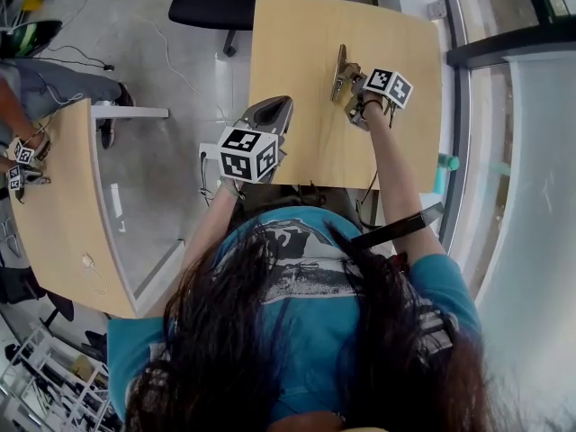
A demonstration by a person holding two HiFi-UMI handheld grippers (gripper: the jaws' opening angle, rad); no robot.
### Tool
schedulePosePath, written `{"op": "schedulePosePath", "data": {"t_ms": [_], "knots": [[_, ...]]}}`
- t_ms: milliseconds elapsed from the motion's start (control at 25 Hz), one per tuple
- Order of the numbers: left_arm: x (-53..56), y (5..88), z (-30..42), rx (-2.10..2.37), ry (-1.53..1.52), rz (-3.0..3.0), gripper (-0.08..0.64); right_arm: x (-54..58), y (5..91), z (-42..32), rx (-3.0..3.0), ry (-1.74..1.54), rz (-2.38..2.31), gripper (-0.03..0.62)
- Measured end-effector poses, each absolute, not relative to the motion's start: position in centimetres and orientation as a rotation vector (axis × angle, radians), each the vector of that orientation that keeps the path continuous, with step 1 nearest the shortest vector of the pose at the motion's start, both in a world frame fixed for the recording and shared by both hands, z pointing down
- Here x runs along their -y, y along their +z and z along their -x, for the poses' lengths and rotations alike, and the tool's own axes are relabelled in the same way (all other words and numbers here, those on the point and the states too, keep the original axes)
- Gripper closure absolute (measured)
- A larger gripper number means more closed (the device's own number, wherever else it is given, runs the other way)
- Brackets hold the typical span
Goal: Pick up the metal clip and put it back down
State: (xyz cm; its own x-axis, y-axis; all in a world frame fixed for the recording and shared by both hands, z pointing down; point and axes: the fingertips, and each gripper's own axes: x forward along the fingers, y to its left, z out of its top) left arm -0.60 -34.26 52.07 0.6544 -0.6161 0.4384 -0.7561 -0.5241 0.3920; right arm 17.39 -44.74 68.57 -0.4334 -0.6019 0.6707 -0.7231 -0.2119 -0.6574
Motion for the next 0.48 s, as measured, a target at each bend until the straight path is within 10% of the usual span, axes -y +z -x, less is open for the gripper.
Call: {"op": "schedulePosePath", "data": {"t_ms": [480], "knots": [[34.0, 52.5, 1.1, 1.081, 0.338, -2.288, 0.558, 44.7, 70.1, -17.2, 1.917, 1.835, -1.551, 0.495]]}}
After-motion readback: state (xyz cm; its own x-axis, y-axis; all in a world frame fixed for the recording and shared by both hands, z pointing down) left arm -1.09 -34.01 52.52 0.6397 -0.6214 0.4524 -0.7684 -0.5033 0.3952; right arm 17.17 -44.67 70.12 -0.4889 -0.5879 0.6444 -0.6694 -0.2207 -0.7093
